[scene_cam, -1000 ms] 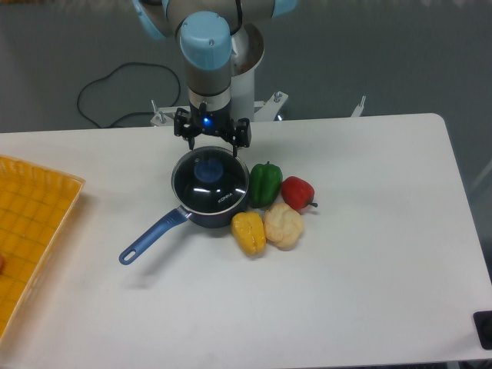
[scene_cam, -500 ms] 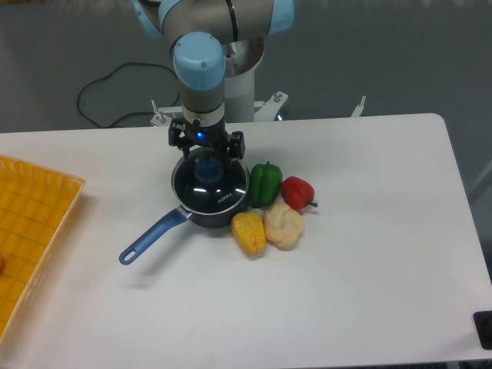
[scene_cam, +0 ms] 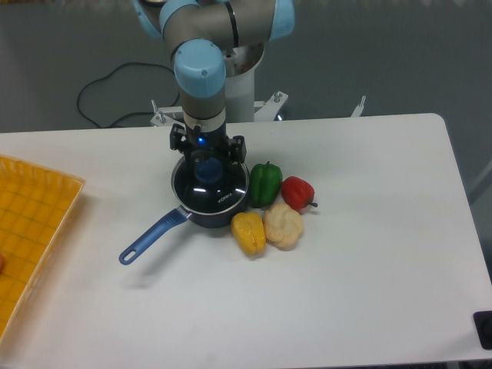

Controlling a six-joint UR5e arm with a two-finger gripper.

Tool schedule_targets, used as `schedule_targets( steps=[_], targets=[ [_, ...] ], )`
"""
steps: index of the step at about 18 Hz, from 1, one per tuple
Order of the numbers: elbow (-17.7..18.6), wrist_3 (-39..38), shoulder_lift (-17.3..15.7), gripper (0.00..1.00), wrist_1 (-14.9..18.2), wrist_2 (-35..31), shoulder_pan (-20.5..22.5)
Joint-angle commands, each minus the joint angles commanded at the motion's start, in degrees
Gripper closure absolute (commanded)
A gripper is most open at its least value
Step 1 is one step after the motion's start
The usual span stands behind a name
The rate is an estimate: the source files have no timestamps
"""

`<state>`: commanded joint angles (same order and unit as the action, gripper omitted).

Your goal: Open the lid

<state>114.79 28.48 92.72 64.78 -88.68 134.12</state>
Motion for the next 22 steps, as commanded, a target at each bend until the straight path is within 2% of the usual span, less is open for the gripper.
schedule_targets(
  steps=[22],
  targets=[
    [-1.1,-1.8,1.8,0.0,-0.4,-0.7,-1.5]
  ],
)
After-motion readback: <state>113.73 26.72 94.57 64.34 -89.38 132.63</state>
